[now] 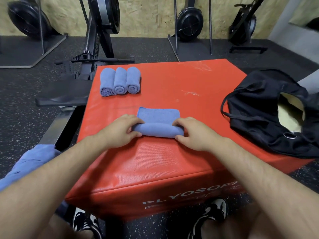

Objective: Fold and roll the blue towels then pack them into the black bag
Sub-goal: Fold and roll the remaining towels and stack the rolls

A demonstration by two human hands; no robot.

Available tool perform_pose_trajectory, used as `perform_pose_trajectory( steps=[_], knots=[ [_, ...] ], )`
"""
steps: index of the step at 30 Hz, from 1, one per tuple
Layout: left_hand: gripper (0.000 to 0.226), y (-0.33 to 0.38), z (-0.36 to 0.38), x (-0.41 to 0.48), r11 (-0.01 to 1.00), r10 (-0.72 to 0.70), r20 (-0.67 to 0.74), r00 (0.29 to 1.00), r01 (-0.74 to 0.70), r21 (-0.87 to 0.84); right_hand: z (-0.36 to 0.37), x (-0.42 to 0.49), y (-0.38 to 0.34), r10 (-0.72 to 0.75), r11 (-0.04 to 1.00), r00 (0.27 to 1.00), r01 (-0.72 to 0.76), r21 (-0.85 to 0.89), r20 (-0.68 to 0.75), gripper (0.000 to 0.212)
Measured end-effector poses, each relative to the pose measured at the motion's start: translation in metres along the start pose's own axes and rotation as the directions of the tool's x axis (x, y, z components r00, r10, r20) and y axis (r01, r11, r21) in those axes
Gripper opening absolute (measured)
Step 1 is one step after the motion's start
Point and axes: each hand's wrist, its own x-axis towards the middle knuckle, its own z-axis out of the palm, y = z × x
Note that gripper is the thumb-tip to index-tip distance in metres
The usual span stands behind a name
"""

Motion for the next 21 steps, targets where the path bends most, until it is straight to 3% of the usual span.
perform_pose_trajectory(
  steps=[3, 5, 8, 10, 12, 15, 18, 21],
  knots=[
    [0.023, 0.002, -0.006, 0.003, 0.966, -0.159, 0.110, 0.981, 0.178, -0.187, -0.009, 0.000, -0.002, 0.096, 0.985, 0.993, -0.104, 0.141, 0.066, 0.027],
    [0.021, 0.003, -0.003, 0.005, 0.959, -0.178, 0.109, 0.978, 0.197, -0.203, -0.006, 0.001, -0.001, 0.088, 0.989, 0.994, -0.094, 0.118, 0.058, 0.021],
    [0.030, 0.003, 0.004, 0.010, 0.990, -0.123, -0.046, 0.991, 0.119, -0.081, 0.003, 0.007, 0.003, 0.069, 0.996, 0.997, -0.068, 0.053, -0.022, 0.023],
    [0.029, 0.006, 0.003, 0.014, 1.000, -0.013, -0.138, 0.990, 0.016, 0.016, 0.004, 0.010, 0.002, 0.023, 0.999, 0.991, -0.019, 0.032, -0.134, 0.026],
    [0.022, 0.010, 0.001, 0.017, 0.994, 0.084, -0.153, 0.985, -0.071, 0.087, 0.004, 0.012, 0.000, -0.039, 0.999, 0.980, 0.039, -0.004, -0.197, 0.024],
    [0.018, 0.013, 0.002, 0.019, 0.975, 0.141, -0.146, 0.979, -0.111, 0.192, 0.002, 0.013, -0.005, -0.097, 0.991, 0.982, 0.081, -0.103, -0.165, 0.016],
    [0.044, 0.004, 0.006, 0.020, 0.953, 0.099, -0.065, 0.993, -0.076, 0.292, 0.001, 0.016, 0.001, -0.068, 0.983, 0.996, 0.056, -0.176, -0.060, 0.039],
    [0.059, -0.002, 0.007, 0.025, 0.974, 0.031, -0.007, 1.000, -0.028, 0.225, 0.001, 0.024, 0.004, -0.020, 0.989, 0.999, 0.015, -0.145, -0.031, 0.046]
  ],
)
